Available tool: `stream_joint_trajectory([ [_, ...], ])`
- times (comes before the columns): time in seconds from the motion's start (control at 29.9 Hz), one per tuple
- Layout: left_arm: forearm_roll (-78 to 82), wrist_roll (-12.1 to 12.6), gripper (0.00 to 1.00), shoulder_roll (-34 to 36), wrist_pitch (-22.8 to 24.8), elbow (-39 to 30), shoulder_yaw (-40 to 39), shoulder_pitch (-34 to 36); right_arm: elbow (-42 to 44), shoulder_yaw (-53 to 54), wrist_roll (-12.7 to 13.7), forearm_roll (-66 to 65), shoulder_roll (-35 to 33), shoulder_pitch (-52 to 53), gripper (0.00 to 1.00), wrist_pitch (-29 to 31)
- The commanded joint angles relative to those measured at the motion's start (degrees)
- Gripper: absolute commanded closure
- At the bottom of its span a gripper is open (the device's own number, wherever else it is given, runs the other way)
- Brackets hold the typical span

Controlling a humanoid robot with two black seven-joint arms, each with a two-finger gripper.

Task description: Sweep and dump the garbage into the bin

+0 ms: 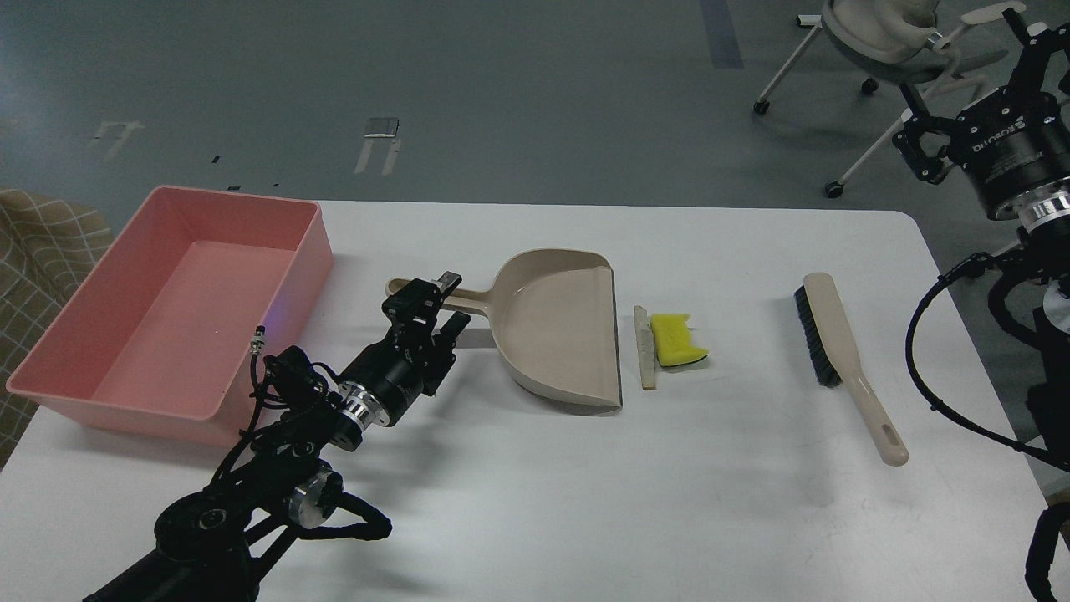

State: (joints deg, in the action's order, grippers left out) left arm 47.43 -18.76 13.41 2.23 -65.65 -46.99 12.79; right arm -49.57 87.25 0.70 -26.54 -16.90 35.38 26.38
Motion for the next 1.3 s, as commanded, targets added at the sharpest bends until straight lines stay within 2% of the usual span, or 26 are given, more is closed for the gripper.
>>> stream_joint_trajectory([
  [0.0,-0.06,0.13,0.34,-0.49,-2.31,0.70,2.34,1.44,-0.44,0.03,0.01,-0.09,-0.15,-0.58,0.00,-0.01],
  [0.6,-0.23,0.57,0.34,1.88,-2.58,0.97,2.43,1.62,-0.79,0.64,0.01,0.00,-0.15,-1.02,0.00,-0.01],
  [0.94,-0.15,0.13,0.34,2.50,-2.58,5.44,2.43,4.17,-0.79,0.64,0.01,0.00,-0.06,-1.02,0.00,-0.01],
  [1.27,-0.06,-0.14,0.35,2.50,-2.58,7.03,2.43,5.14,-0.79,1.08,0.01,0.09,-0.15,-1.28,0.00,-0.10],
])
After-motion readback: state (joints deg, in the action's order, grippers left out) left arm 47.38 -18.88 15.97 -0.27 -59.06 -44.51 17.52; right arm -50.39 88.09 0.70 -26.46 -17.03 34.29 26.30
